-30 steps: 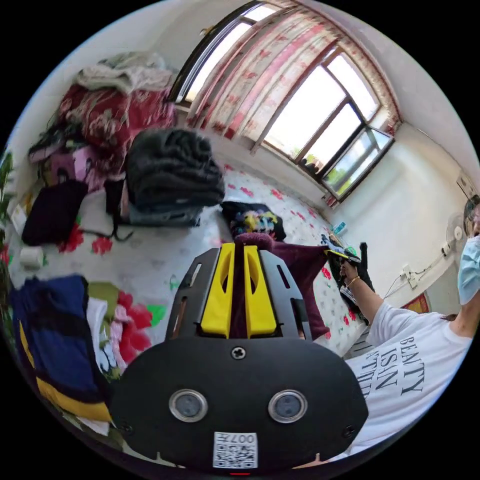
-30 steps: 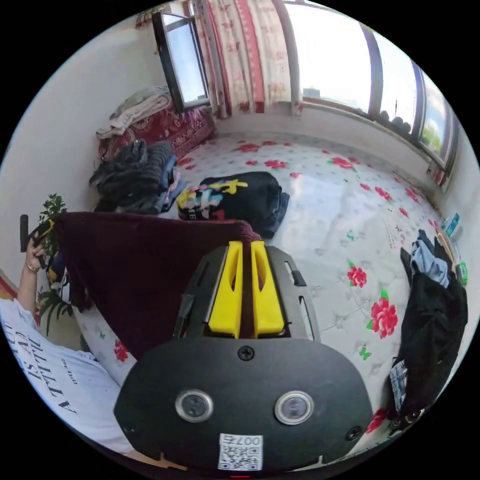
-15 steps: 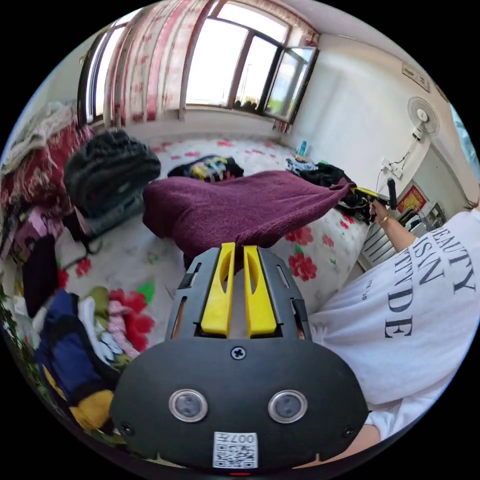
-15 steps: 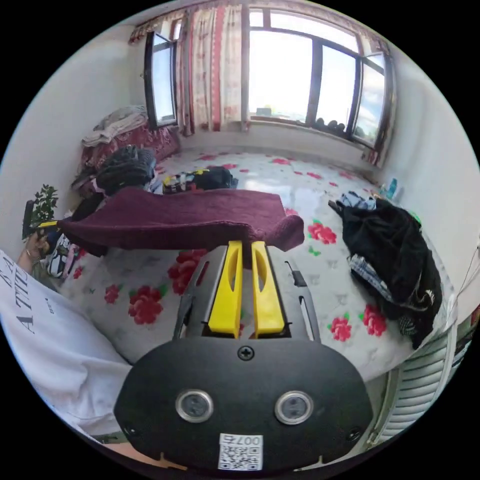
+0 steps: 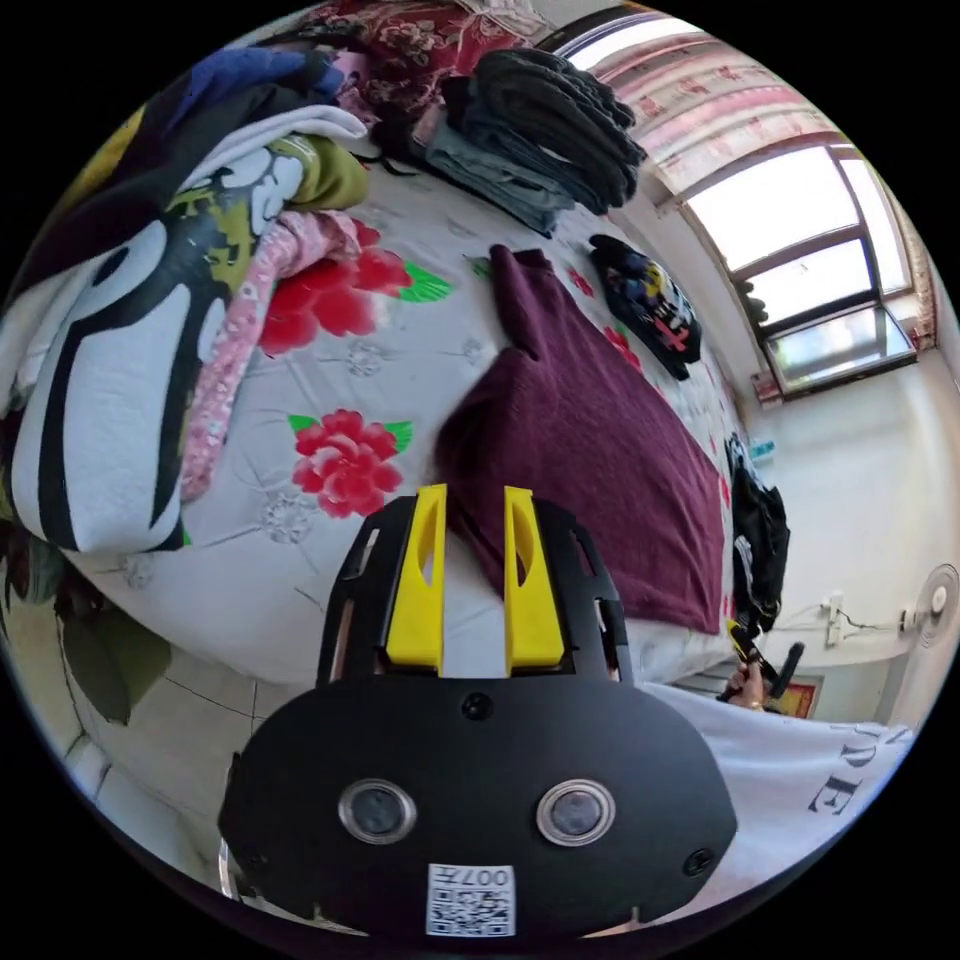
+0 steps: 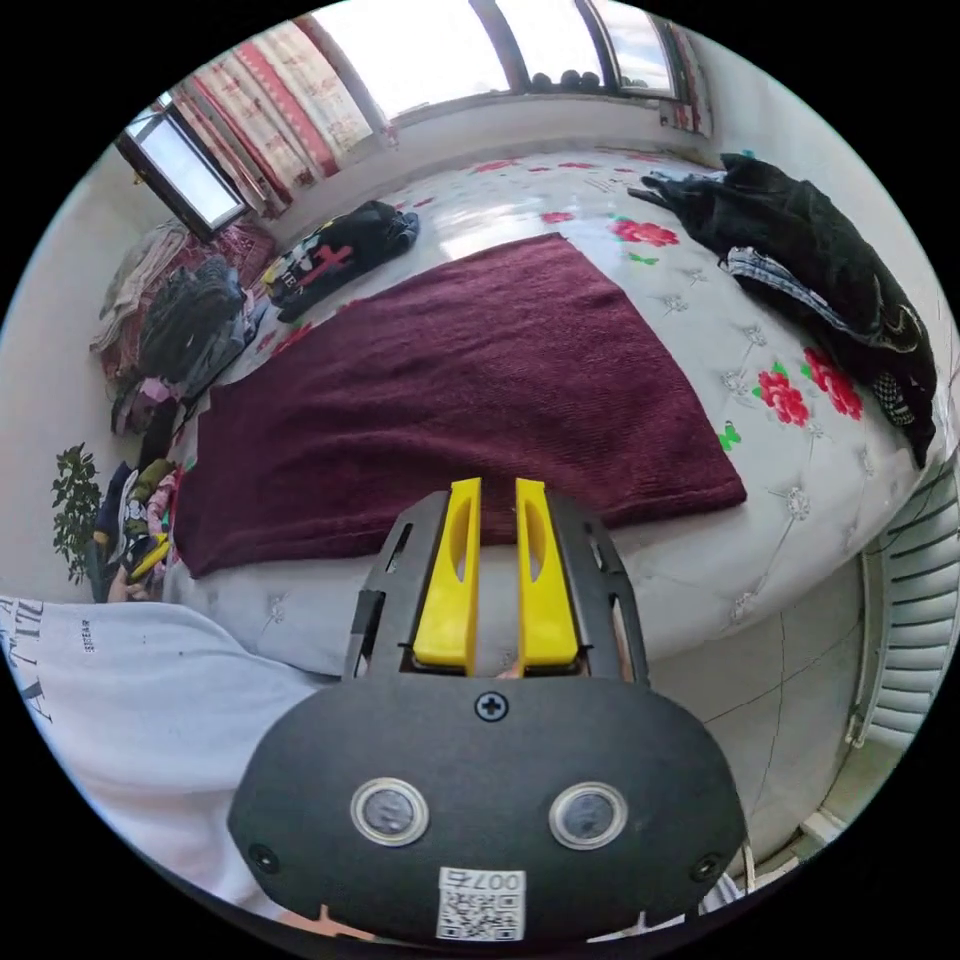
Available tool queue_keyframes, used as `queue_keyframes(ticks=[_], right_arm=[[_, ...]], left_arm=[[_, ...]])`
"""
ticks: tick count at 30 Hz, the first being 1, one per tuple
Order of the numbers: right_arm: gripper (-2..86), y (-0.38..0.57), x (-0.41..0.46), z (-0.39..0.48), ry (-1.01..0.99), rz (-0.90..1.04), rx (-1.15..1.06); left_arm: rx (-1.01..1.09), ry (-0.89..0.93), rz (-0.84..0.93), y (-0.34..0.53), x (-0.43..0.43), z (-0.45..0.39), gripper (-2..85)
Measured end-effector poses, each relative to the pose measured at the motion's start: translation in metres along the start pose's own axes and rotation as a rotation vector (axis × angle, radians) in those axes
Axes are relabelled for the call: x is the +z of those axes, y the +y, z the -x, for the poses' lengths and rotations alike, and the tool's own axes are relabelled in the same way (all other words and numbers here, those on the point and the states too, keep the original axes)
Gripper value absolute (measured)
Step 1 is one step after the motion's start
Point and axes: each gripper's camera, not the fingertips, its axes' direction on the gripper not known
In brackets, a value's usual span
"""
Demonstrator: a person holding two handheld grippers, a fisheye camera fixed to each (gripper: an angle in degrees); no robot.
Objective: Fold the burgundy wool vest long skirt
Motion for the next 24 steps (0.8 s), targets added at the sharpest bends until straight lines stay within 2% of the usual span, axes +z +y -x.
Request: queue_keyframes(ticks=[5,7,9,12,13,15,17,21,24], right_arm=[[5.1,-0.021,0.02,0.087,-0.18,0.005,-0.15],[4.9,-0.025,0.021,0.115,-0.22,0.01,-0.21],[4.5,-0.028,0.019,0.138,-0.258,0.026,-0.272],[3.7,-0.025,0.011,0.161,-0.265,0.032,-0.348],[3.4,-0.023,0.007,0.164,-0.265,0.033,-0.363],[2.9,-0.018,0.003,0.163,-0.265,0.037,-0.364],[2.3,-0.009,0.003,0.157,-0.274,0.063,-0.356],[1.7,0.002,0.011,0.155,-0.261,0.106,-0.358],[1.3,0.005,0.018,0.16,-0.288,0.127,-0.356]], left_arm=[[-0.03,0.0,0.038,-0.038,0.034,-0.006,10.0],[-0.036,-0.048,0.023,-0.049,0.036,-0.014,6.2],[0.081,0.059,0.095,-0.063,0.046,-0.045,5.1],[0.331,0.035,0.043,-0.052,0.025,-0.1,6.6],[0.346,0.035,0.016,-0.049,0.017,-0.103,6.9],[0.292,0.084,-0.121,-0.041,-0.021,-0.088,8.3],[0.204,0.08,-0.184,-0.041,-0.042,-0.059,8.9],[0.074,0.049,-0.138,-0.064,-0.047,-0.007,9.0],[0.161,-0.008,-0.065,-0.082,-0.022,-0.02,9.1]])
